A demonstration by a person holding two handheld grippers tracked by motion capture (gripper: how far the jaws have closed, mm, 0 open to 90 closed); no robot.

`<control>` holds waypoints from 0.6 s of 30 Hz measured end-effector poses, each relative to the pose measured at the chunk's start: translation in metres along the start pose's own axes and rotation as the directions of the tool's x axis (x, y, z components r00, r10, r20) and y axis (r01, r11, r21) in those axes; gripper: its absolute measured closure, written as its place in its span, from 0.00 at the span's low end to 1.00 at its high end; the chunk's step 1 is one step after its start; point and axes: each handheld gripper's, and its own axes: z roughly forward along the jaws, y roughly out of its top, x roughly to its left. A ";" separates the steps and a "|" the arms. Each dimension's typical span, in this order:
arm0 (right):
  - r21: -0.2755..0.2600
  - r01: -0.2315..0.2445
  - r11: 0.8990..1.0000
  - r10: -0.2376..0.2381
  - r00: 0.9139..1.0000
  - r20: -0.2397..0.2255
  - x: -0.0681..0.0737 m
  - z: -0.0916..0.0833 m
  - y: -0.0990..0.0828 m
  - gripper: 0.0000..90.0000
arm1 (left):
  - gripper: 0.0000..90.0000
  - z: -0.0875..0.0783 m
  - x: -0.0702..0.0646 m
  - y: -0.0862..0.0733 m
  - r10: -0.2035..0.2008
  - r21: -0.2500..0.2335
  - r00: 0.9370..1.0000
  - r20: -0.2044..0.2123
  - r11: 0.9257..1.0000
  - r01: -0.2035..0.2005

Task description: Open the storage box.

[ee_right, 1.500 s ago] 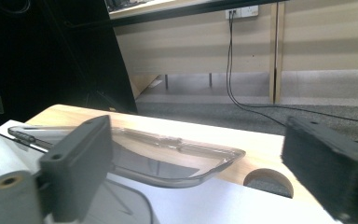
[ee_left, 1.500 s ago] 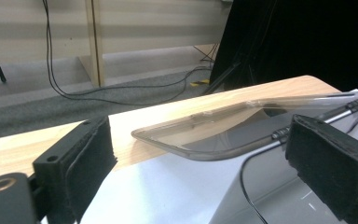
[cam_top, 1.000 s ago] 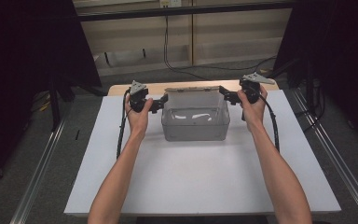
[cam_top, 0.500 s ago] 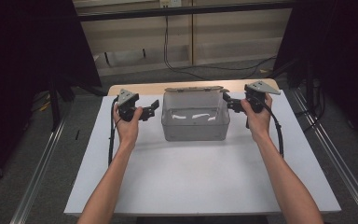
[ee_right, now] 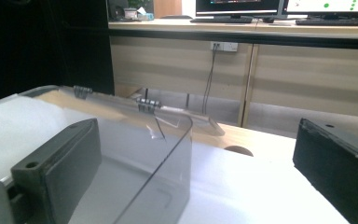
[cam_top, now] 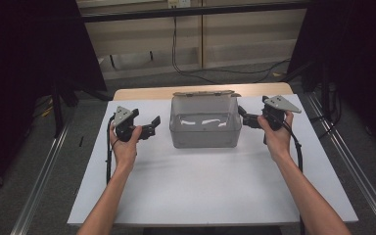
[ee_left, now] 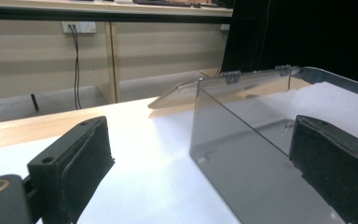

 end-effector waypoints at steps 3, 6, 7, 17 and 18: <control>-0.009 0.002 1.000 -0.003 1.000 -0.004 0.004 -0.010 -0.001 0.01 | 0.06 -0.009 0.000 -0.003 0.016 -0.012 1.000 -0.023 1.000 -0.016; -0.023 0.009 1.000 -0.009 1.000 -0.011 0.007 -0.019 -0.003 0.01 | 0.05 -0.017 0.002 -0.007 0.017 -0.010 0.999 -0.037 1.000 -0.018; -0.029 0.014 0.999 -0.014 1.000 -0.012 0.009 -0.022 -0.003 0.01 | 0.05 -0.020 0.002 -0.009 0.018 -0.015 0.999 -0.037 1.000 -0.019; -0.031 0.030 0.999 -0.031 1.000 -0.008 0.017 -0.050 -0.018 0.01 | 0.05 -0.053 -0.006 -0.029 0.018 -0.032 0.999 -0.031 0.999 -0.019; -0.030 0.027 0.999 -0.028 1.000 -0.006 0.017 -0.053 -0.018 0.01 | 0.05 -0.057 -0.007 -0.030 0.019 -0.029 0.999 -0.031 0.999 -0.020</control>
